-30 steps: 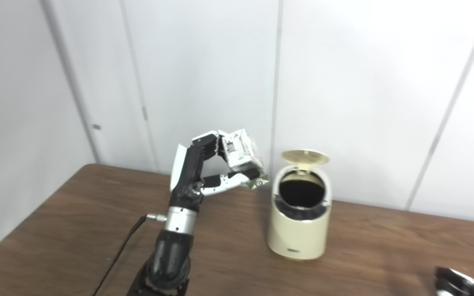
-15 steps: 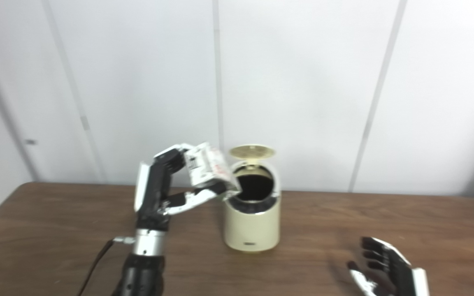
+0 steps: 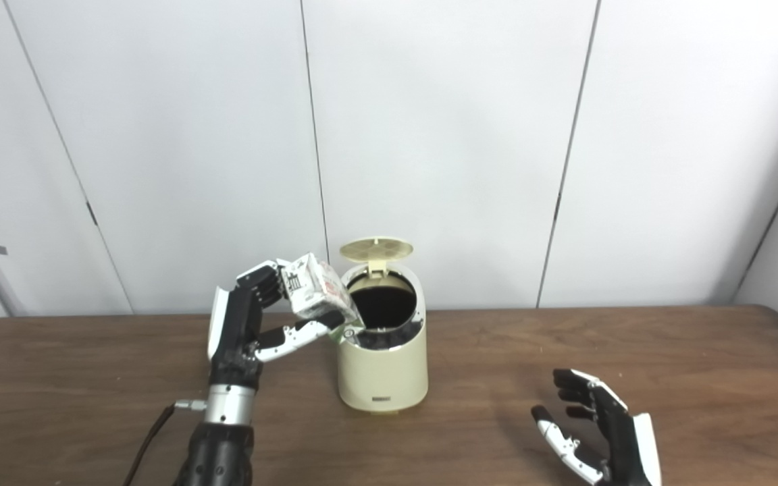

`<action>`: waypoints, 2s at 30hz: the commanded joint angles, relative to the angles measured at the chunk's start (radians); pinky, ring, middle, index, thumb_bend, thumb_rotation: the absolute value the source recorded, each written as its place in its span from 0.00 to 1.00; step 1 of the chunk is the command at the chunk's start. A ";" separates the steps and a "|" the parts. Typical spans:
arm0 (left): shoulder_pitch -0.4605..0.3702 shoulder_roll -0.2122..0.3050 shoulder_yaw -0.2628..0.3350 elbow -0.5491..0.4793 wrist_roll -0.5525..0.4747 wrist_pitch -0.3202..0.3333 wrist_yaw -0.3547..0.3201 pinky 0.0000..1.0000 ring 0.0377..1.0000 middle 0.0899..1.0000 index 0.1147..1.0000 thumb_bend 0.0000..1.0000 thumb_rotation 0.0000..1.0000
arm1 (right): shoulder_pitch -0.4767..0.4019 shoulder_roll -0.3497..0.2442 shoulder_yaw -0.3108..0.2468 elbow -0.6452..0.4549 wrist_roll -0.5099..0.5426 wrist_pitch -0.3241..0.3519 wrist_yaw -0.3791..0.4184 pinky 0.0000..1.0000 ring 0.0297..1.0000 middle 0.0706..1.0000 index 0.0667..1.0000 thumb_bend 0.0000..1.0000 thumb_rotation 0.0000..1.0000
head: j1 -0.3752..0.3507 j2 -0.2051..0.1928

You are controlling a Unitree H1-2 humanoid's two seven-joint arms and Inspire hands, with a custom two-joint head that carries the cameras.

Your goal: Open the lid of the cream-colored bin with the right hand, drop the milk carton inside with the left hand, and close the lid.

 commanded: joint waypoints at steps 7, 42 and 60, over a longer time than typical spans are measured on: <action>-0.108 -0.011 -0.031 0.048 0.012 -0.035 0.087 0.45 0.47 0.42 0.41 0.50 0.00 | 0.020 0.036 0.011 0.041 0.012 -0.010 -0.016 0.64 0.70 0.69 0.67 0.26 0.26 | -0.011 0.001; -0.207 -0.008 -0.194 0.232 0.037 -0.035 0.294 0.44 0.46 0.41 0.41 0.50 0.00 | 0.022 0.057 0.031 0.036 -0.015 0.010 -0.038 0.63 0.69 0.69 0.68 0.26 0.14 | -0.041 -0.007; -0.270 0.000 -0.308 0.362 0.085 -0.035 0.508 0.42 0.46 0.42 0.40 0.50 0.00 | 0.032 0.065 0.044 0.031 -0.021 0.012 -0.032 0.64 0.70 0.70 0.67 0.26 0.25 | -0.060 -0.010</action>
